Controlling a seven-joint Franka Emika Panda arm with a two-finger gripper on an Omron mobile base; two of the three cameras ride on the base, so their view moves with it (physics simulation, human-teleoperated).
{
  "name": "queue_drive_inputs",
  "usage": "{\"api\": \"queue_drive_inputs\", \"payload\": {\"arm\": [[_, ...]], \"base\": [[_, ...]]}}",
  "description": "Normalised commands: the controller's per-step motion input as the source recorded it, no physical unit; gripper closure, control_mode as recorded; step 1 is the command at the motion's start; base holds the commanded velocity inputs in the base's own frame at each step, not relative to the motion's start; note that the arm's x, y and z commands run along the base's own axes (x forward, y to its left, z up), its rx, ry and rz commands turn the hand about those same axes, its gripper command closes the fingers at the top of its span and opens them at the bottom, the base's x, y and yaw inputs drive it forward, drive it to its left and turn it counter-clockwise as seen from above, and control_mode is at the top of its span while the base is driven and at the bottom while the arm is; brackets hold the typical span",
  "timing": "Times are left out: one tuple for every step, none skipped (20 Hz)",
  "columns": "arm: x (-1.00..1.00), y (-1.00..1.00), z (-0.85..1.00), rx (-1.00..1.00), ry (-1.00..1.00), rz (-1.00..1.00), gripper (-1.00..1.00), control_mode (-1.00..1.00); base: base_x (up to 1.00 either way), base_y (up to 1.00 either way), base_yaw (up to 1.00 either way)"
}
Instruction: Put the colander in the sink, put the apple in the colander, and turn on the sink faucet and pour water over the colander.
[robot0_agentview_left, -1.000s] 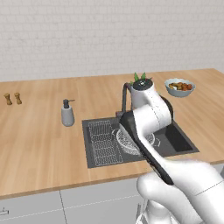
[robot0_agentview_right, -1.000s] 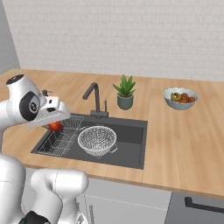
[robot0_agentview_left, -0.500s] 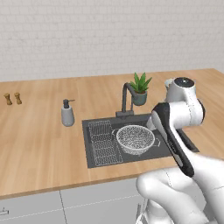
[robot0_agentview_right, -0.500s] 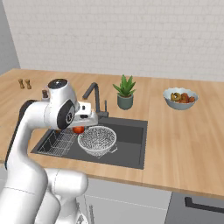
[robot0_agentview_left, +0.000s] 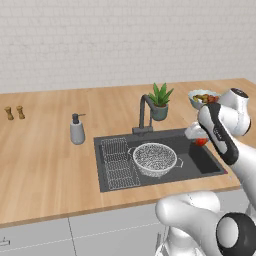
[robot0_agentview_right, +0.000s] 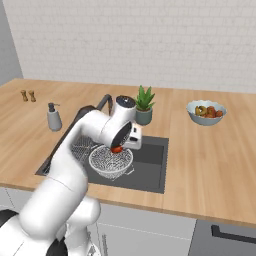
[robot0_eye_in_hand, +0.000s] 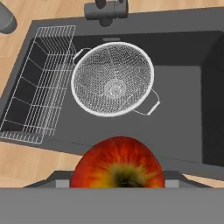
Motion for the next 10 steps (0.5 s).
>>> {"api": "queue_drive_inputs", "payload": {"arm": [[0.86,-0.18,-0.35,0.2,0.03,0.0,1.0,-1.0],[0.87,-0.13,-0.35,0.17,0.03,0.0,1.0,-1.0],[0.88,-0.05,-0.35,0.15,0.01,0.0,1.0,-1.0],[0.89,0.0,-0.34,0.11,0.0,0.0,1.0,-1.0],[0.89,0.0,-0.34,0.08,0.0,0.0,1.0,-1.0],[0.89,0.0,-0.33,0.07,0.0,0.0,1.0,-1.0],[0.88,0.0,-0.34,0.04,0.0,0.0,1.0,-1.0],[0.87,0.06,-0.35,0.01,0.0,0.0,1.0,-1.0],[0.86,0.08,-0.39,0.0,0.01,0.0,1.0,-1.0],[0.73,0.1,-0.42,0.0,0.01,0.0,1.0,-1.0]], "base": [[0.0,0.0,0.0],[0.0,0.0,0.0],[0.0,0.0,0.0],[0.0,0.0,0.0],[0.0,0.0,0.0],[0.0,0.0,0.0],[0.0,0.0,0.0],[0.0,0.0,0.0],[0.0,0.0,0.0],[0.0,0.0,0.0]]}}
